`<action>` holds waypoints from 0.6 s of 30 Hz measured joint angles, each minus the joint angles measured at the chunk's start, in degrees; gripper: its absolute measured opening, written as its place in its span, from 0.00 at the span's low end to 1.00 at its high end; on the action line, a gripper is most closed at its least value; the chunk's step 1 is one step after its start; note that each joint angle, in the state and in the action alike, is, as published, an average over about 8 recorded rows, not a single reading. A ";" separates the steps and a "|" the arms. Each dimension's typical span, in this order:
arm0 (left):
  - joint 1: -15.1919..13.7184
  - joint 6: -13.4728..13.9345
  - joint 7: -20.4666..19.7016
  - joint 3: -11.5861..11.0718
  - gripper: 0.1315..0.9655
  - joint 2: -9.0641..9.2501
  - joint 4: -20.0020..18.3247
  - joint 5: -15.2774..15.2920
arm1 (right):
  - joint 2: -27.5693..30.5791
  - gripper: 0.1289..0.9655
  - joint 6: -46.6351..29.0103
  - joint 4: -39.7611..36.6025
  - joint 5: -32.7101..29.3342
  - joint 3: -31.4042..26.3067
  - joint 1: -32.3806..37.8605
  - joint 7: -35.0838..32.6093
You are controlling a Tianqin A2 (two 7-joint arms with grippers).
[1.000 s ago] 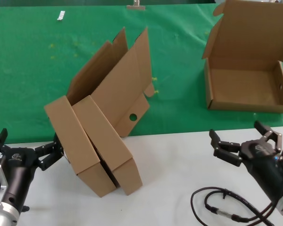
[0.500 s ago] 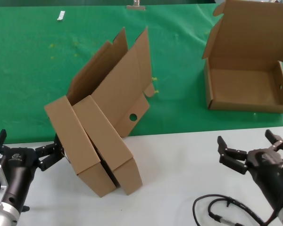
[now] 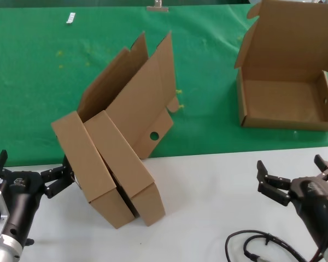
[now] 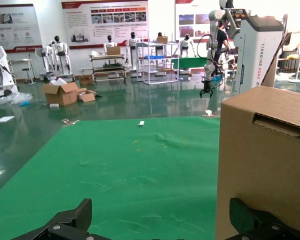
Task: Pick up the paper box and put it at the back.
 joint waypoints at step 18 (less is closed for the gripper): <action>0.00 0.00 0.00 0.00 1.00 0.00 0.00 0.00 | 0.00 1.00 0.01 0.01 -0.01 -0.01 -0.01 0.01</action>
